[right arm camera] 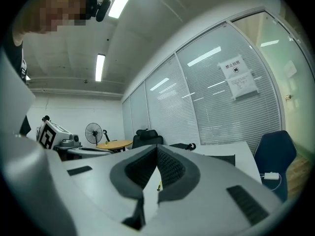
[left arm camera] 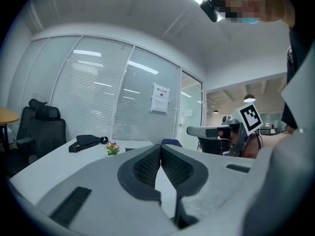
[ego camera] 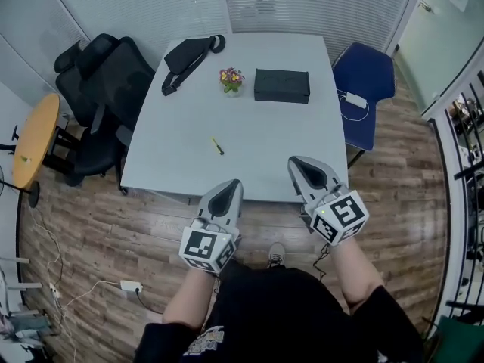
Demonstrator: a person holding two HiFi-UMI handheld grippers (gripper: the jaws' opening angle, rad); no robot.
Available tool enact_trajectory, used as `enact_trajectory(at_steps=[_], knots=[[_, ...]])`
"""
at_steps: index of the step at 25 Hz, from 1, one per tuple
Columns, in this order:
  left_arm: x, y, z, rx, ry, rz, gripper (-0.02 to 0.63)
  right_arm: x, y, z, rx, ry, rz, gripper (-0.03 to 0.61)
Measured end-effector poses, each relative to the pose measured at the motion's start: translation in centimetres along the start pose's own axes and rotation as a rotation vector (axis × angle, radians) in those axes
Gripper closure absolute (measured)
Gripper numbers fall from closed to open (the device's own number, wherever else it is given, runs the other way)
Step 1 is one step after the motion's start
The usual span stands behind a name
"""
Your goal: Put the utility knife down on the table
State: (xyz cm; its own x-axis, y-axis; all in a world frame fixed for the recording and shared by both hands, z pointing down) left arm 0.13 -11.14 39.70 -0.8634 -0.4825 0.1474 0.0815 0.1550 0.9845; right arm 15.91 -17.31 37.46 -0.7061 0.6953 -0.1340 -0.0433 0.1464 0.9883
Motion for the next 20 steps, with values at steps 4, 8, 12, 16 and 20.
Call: enact_trajectory(at_steps=[4,8,12,16,20], knots=[[0.0,0.3,1.3,0.002,-0.017,0.014,0.607,1.4,0.7,0.3,0.018,-0.011,-0.005,0.575],[1.2,0.2,3.3,0.001,-0.008,0.013,0.607,4.0,1.4,-0.3,0.031,-0.011,-0.011,0.575],[3.9,0.0,6.1,0.005,0.002,0.015,0.607,7.6,2.1,-2.2,0.045,-0.001,-0.016,0.575],[6.1,0.1,8.7,0.018,0.031,0.009,0.607,11.0,2.6,-3.4,0.041,0.020,-0.016,0.575],[8.3,0.2,10.9,0.023,0.074,0.013,0.607,13.8,3.5,-4.1,0.045,0.069,-0.031,0.575]])
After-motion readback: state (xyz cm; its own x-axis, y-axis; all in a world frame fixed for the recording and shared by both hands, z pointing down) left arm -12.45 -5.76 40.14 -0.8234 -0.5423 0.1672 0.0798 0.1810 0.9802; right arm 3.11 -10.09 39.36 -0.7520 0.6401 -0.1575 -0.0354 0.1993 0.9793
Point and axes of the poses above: the fingertips, and each gripper's own axes: z backward along the fingers, x to its left, y out of its underside, the point moved 4 cm from there along z, backward along the fingers, and after that the axes turned 4 degrees about y, right-handed, at the moved point
